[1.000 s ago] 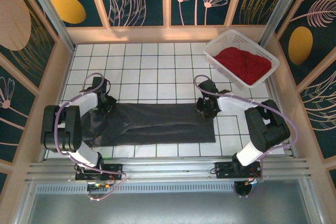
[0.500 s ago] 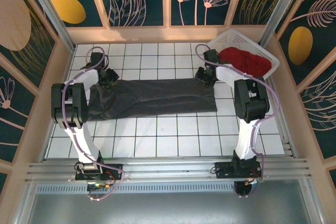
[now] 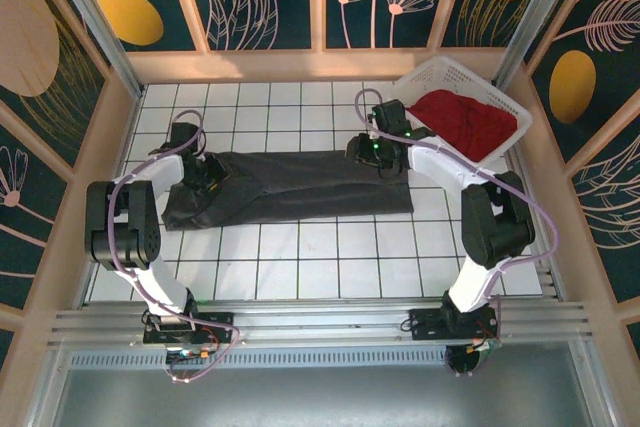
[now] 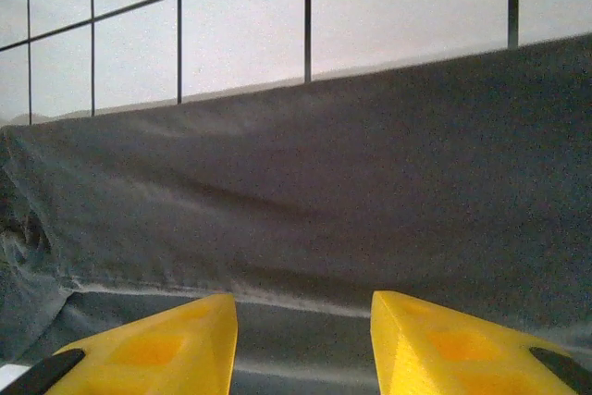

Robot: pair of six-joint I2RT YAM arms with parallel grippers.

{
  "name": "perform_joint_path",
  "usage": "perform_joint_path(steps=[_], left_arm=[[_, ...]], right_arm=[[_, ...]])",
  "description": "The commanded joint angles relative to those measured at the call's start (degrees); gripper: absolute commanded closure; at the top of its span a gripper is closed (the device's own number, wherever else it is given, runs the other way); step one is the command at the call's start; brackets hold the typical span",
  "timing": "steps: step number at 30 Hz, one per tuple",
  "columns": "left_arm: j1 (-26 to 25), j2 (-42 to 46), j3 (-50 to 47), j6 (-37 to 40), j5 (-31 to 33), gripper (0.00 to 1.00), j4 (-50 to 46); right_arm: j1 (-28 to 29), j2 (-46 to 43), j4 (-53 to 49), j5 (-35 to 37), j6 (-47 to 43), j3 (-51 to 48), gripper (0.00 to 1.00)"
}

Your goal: Fold and stack the t-shirts

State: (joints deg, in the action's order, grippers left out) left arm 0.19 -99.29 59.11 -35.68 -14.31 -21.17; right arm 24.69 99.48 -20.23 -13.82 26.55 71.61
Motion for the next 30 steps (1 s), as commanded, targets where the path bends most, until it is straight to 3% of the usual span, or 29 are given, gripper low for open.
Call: perform_joint_path(steps=[1, 7, 15, 30], left_arm=[[-0.71, -1.05, -1.06, 2.28, -0.28, 0.56, 0.78], [-1.05, 0.04, -2.73, 1.89, -0.75, 0.65, 3.26], [-2.87, 5.51, -5.50, -1.43, -2.05, 1.00, 2.01], [-12.30, 17.01, -14.67, -23.29, -3.71, 1.00, 1.47]], right_arm=[[0.86, -1.87, 0.74, -0.78, 1.53, -1.38, 0.57], [1.67, -3.11, 0.46, -0.28, 2.36, -1.13, 0.57], [2.37, -3.59, -0.40, 0.97, 2.72, -1.30, 0.57], [2.39, -4.77, -0.42, 1.61, 4.05, -4.32, 0.58]])
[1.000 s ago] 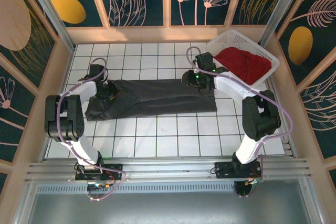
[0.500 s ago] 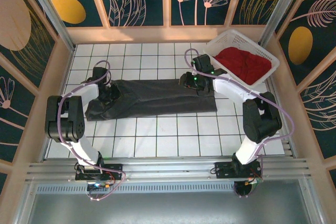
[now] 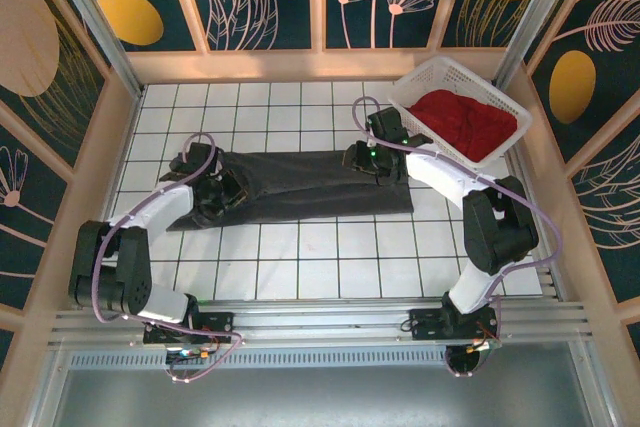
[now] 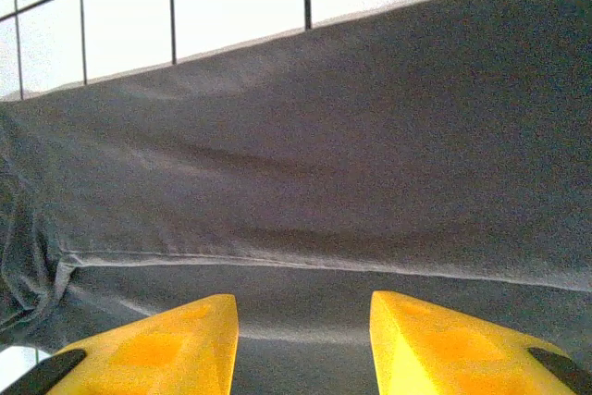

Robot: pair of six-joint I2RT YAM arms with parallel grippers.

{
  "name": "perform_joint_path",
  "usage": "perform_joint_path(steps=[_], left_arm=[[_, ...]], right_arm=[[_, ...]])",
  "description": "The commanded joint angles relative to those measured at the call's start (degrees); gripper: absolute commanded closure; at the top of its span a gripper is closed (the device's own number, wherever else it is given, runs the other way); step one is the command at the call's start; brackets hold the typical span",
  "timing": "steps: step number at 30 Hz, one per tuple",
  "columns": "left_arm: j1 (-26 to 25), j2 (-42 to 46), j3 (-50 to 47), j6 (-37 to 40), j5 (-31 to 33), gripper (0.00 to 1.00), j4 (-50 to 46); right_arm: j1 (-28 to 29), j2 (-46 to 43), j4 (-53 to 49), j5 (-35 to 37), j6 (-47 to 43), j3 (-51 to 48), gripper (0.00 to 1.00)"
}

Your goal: Fold and stack the t-shirts

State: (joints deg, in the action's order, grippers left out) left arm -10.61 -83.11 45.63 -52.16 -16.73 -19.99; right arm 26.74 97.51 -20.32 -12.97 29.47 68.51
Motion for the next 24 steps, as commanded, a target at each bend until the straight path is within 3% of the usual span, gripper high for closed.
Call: perform_joint_path(steps=[1, 12, 15, 20, 24], left_arm=[[-2.10, 0.65, -1.11, -7.85, -1.32, 1.00, 0.30], [-7.24, 2.50, -4.18, -22.97, 0.93, 1.00, 1.90], [-7.89, 4.69, -6.00, -26.98, 1.29, 0.84, 2.39], [-8.24, 8.25, -6.51, -28.41, -0.14, 0.80, 0.56], [-8.21, 11.54, -4.33, -26.10, 0.45, 0.67, -5.36]], right_arm=[[0.33, -2.84, -0.34, 0.76, 1.11, -1.44, 0.57], [0.33, -3.15, 0.34, -0.62, 1.90, -3.99, 0.58], [0.52, -3.05, 0.63, -0.91, 1.99, -4.37, 0.58], [0.84, -2.41, 0.89, -1.09, 2.17, -4.31, 0.58], [1.31, -1.64, 1.29, -1.27, 2.29, -3.50, 0.58]])
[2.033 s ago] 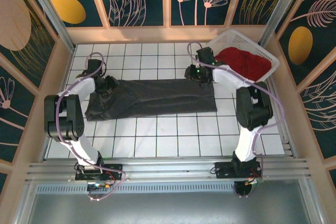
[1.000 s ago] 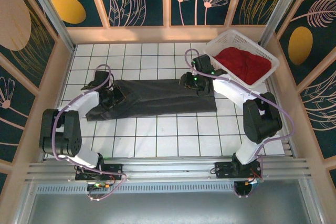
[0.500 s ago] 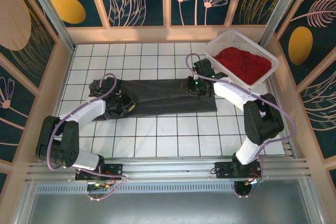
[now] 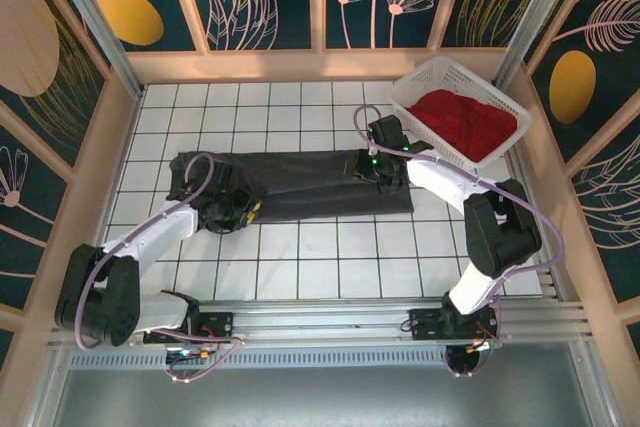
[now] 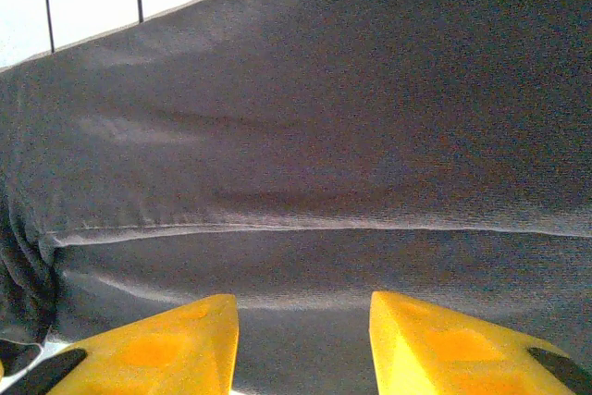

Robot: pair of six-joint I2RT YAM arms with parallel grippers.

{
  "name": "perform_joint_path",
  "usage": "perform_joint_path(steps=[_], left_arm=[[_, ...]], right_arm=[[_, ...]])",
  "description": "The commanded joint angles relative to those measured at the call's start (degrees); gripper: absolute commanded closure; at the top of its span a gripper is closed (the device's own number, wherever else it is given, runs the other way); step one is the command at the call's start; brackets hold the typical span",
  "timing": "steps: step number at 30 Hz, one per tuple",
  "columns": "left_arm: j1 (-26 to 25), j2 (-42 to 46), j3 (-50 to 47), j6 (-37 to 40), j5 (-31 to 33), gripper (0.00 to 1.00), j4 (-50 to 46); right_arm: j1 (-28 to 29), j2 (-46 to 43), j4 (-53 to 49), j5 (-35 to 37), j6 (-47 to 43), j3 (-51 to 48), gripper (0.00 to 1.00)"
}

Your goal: Fold and stack the t-shirts

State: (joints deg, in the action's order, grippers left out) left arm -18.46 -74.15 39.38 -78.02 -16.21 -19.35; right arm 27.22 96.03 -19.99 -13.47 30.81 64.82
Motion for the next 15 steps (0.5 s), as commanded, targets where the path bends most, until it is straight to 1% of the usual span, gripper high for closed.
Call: perform_joint_path(steps=[1, 4, 5, 7, 9, 10, 11, 12, 15], left_arm=[[-0.39, 3.37, 2.78, 0.46, 0.96, 0.64, -7.80], [0.82, 4.97, 6.47, 4.49, 6.41, 0.46, -14.35], [2.22, 4.67, 7.38, 5.86, 7.69, 0.43, -16.07], [6.15, 3.79, 7.56, 7.38, 7.15, 0.41, -16.21], [9.22, 3.33, 7.64, 6.95, 7.02, 0.39, -15.63], [10.18, 3.31, 7.65, 6.20, 7.38, 0.36, -15.20], [11.08, 3.31, 7.62, 4.70, 7.90, 0.33, -14.57], [11.67, 3.31, 7.41, 3.25, 8.10, 0.33, -13.51], [12.48, 2.81, 6.44, -4.22, 8.70, 0.33, -9.72]], right_arm=[[1.02, 0.07, 1.15, -0.87, 0.96, 0.43, 0.58], [2.06, 0.17, 2.67, -1.40, 1.57, 0.53, 0.58], [2.56, 0.28, 3.26, -1.76, 1.92, 0.53, 0.58], [3.30, 0.74, 4.19, -2.45, 2.86, 0.54, 0.57], [3.80, 0.94, 5.19, -3.53, 4.16, 0.41, 0.58], [3.80, 0.83, 6.28, -4.39, 4.90, 0.21, 0.58], [4.48, 0.62, 7.68, -5.64, 5.53, -0.15, 0.57], [5.10, 0.48, 8.81, -6.36, 6.02, -0.33, 0.57], [7.36, 0.86, 11.80, -9.38, 6.93, -0.44, 0.57]])
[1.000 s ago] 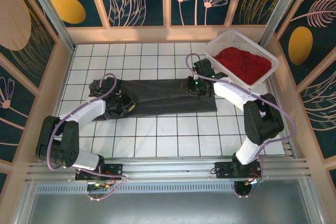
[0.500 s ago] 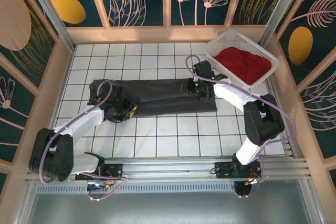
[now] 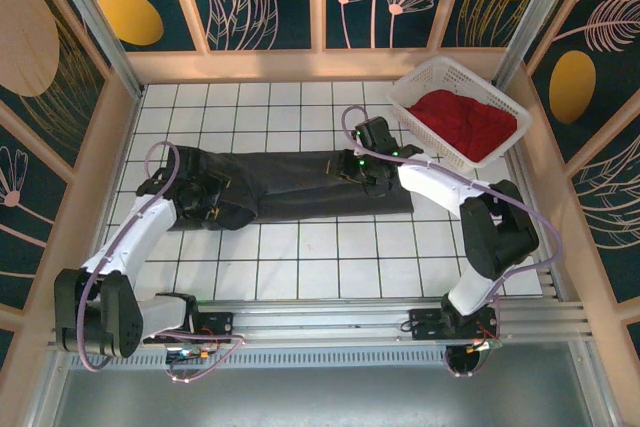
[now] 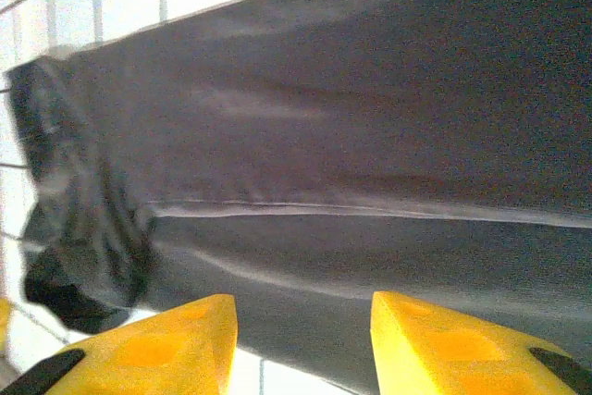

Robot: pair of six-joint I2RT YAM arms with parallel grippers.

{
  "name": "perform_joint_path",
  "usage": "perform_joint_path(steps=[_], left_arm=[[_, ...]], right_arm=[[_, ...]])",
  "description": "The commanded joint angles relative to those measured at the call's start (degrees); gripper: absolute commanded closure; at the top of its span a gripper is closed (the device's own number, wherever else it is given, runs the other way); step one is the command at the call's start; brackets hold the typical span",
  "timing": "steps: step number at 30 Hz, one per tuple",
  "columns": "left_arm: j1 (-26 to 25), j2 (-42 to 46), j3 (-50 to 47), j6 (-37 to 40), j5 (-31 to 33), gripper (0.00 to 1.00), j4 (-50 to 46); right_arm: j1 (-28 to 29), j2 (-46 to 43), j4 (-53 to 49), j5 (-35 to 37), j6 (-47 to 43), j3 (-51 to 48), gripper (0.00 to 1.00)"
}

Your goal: Fold and stack the t-shirts

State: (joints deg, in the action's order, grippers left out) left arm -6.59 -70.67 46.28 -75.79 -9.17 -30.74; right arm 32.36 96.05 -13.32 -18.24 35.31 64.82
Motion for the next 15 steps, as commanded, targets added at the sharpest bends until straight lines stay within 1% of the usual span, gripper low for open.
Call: perform_joint_path(steps=[1, 4, 8, 11, 15], left_arm=[[0.61, -0.77, -0.70, -8.63, 2.07, 0.34, 2.43], [0.69, -0.91, -1.05, -14.61, 4.99, 0.36, 2.55], [0.79, -1.07, -3.11, -20.07, 8.26, 0.40, 3.92], [0.80, -2.54, -5.26, -22.63, 7.36, 0.41, 5.64], [0.81, -2.56, -7.35, -23.18, 7.25, 0.41, 4.46]], right_arm=[[2.61, 1.05, 5.19, -4.71, 2.61, -0.31, 0.57], [3.75, 1.31, 5.37, -4.67, 2.90, -0.54, 0.57], [3.89, 0.64, 5.42, -4.46, 2.65, -1.48, 0.57], [3.89, 0.46, 4.78, -4.36, 2.09, -1.53, 0.57], [3.86, 0.54, 4.62, -4.35, 1.83, -1.48, 0.57]])
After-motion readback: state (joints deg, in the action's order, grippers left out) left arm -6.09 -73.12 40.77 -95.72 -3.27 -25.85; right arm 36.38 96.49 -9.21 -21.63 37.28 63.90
